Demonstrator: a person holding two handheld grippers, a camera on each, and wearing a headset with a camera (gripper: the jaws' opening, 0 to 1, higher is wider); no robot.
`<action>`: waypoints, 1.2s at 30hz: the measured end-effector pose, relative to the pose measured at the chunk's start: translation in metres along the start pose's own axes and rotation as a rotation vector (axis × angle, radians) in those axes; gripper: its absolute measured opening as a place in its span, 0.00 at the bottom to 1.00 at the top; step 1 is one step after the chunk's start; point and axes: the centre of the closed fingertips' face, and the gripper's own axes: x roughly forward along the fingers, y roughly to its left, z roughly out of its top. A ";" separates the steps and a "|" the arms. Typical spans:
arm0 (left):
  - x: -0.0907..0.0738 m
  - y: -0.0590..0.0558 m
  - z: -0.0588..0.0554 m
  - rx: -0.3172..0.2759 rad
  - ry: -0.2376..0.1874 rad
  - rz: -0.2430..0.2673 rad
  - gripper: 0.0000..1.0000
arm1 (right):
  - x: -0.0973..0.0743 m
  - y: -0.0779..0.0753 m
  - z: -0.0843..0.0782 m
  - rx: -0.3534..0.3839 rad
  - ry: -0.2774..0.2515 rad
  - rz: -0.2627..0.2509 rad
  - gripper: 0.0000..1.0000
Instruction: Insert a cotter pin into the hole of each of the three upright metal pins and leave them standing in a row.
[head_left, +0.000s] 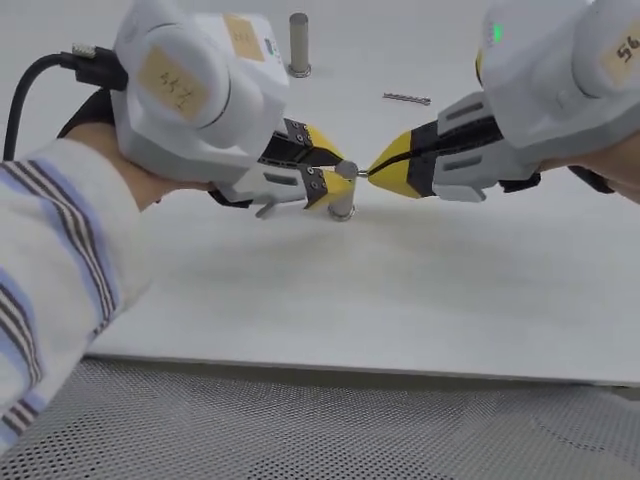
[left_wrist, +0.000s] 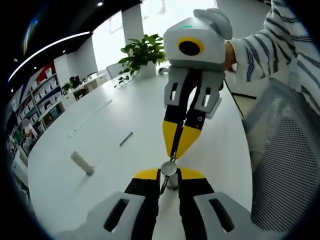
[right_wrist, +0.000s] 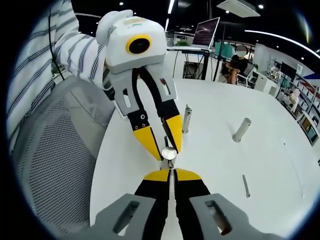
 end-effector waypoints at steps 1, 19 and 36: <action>0.000 0.000 0.000 0.003 -0.002 -0.001 0.10 | -0.001 -0.001 0.000 0.006 -0.005 -0.005 0.01; -0.047 -0.029 -0.004 -0.234 -0.143 -0.022 0.71 | 0.005 0.008 -0.008 0.189 -0.131 -0.064 0.33; -0.080 -0.055 -0.019 -0.403 -0.192 -0.001 0.99 | 0.029 0.013 -0.009 0.298 -0.245 -0.038 0.38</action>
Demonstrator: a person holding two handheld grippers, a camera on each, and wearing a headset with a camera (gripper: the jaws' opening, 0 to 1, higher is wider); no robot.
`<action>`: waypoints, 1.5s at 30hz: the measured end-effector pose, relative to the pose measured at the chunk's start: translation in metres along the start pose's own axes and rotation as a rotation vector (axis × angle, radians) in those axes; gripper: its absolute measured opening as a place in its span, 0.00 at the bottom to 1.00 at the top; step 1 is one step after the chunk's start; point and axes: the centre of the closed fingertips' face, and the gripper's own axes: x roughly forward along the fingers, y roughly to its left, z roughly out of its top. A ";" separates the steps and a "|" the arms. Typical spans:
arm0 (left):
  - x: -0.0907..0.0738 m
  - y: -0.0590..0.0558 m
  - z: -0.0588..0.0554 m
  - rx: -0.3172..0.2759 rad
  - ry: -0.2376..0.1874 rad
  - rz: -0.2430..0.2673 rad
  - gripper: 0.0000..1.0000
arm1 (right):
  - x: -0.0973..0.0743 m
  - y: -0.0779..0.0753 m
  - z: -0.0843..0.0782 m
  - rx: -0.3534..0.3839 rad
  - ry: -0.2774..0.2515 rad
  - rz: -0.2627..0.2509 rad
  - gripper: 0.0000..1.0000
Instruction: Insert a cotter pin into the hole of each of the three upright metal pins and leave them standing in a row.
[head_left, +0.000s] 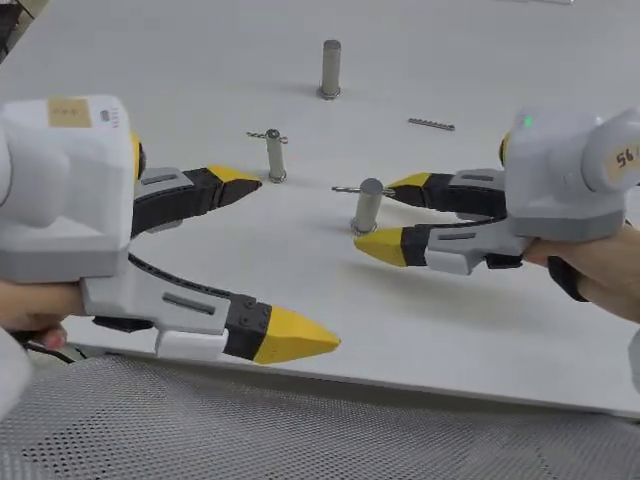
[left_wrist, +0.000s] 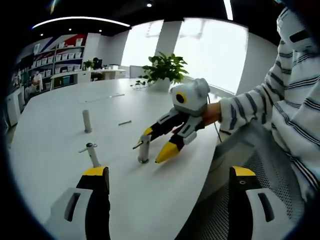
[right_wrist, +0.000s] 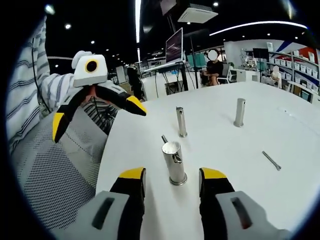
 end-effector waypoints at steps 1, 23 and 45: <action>-0.001 0.000 0.000 -0.003 0.000 0.006 0.99 | 0.001 0.000 -0.001 -0.001 -0.002 0.001 0.38; -0.006 0.000 -0.013 -0.066 0.029 0.072 0.99 | 0.013 -0.003 0.003 -0.073 -0.094 0.079 0.10; -0.008 0.010 -0.020 -0.078 0.062 0.132 0.99 | 0.010 -0.039 0.017 -0.142 -0.087 0.043 0.08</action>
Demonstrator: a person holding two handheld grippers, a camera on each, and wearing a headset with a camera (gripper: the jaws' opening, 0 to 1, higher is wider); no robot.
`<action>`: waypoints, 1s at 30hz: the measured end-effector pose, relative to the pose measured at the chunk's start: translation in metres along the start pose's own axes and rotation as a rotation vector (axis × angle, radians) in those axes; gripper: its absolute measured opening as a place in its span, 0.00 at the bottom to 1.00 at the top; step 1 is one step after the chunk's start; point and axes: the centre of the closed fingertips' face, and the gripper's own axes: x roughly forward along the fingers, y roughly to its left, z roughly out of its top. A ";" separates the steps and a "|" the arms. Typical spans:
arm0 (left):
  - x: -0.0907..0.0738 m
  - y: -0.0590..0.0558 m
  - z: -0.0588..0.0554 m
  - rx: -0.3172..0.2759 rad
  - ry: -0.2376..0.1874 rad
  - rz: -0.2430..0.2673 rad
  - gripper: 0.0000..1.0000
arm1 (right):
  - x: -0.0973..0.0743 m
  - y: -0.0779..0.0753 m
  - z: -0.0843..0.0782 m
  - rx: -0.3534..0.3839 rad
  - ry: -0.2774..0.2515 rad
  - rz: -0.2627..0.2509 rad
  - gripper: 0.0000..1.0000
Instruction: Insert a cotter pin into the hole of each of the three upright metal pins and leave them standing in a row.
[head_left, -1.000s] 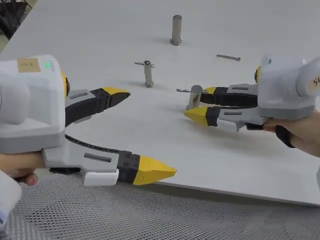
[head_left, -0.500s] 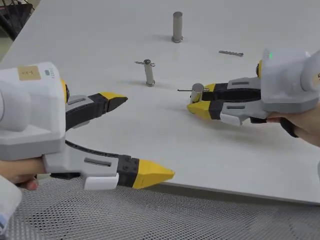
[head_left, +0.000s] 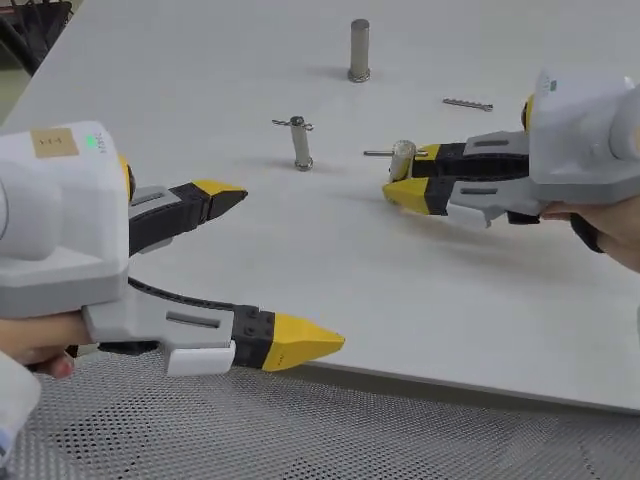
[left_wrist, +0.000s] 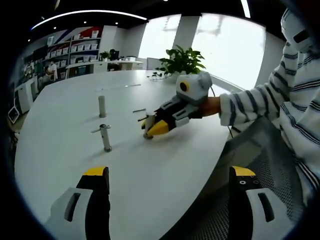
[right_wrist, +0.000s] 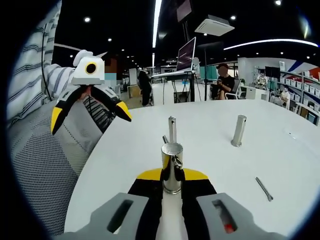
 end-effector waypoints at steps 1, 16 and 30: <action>0.000 0.000 0.000 -0.003 0.001 0.002 0.99 | 0.000 -0.003 0.001 0.001 0.000 -0.006 0.08; 0.002 0.001 -0.008 0.001 0.036 0.001 0.99 | -0.001 -0.025 -0.007 -0.007 0.026 -0.012 0.08; 0.003 0.002 -0.015 0.001 0.072 0.006 0.95 | -0.001 -0.022 -0.013 0.003 0.013 -0.007 0.08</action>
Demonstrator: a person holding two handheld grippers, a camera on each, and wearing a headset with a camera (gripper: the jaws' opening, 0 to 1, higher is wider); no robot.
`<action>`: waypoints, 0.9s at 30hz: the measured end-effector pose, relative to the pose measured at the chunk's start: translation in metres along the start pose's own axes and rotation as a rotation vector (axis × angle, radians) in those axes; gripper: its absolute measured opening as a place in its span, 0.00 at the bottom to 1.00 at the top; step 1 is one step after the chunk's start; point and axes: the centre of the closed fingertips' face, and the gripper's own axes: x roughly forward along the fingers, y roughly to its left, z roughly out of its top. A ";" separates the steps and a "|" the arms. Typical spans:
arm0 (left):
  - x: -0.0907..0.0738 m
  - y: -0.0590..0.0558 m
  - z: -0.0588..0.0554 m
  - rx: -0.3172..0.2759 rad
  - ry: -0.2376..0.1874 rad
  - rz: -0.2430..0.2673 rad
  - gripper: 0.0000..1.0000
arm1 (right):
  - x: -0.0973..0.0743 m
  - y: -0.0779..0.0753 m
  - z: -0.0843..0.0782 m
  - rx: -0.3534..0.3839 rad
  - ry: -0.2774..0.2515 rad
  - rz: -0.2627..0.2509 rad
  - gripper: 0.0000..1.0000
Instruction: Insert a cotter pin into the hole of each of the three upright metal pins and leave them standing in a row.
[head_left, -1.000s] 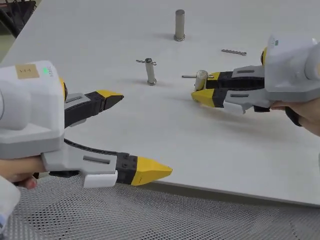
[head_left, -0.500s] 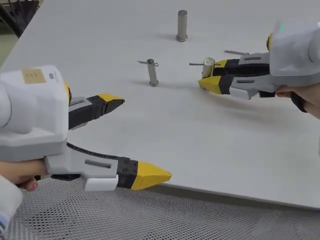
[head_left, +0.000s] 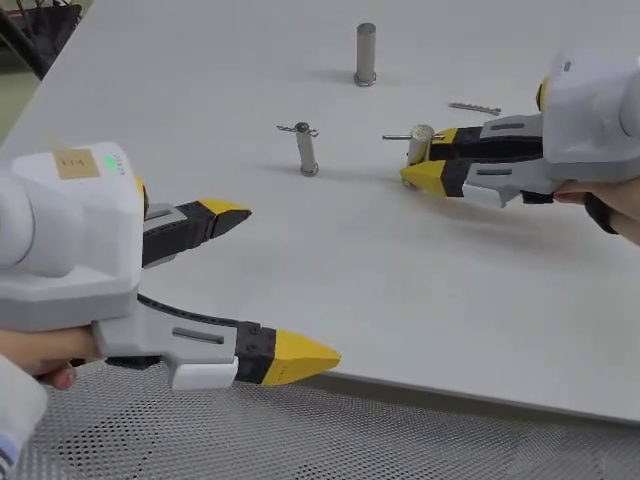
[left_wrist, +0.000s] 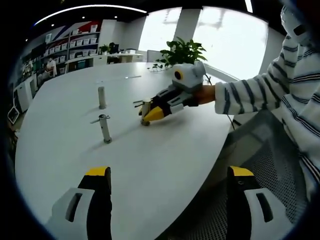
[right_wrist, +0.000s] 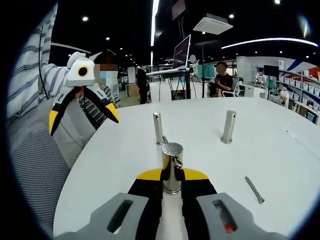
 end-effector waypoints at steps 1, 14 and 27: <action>0.000 0.000 0.000 0.001 0.001 0.001 0.95 | 0.000 0.000 0.000 0.002 -0.004 -0.002 0.08; 0.000 0.000 -0.008 0.004 0.036 0.007 0.95 | 0.000 0.009 0.004 0.022 -0.025 -0.005 0.09; -0.008 0.014 0.008 0.010 -0.020 0.074 0.99 | -0.029 0.007 0.024 0.046 -0.060 -0.079 0.42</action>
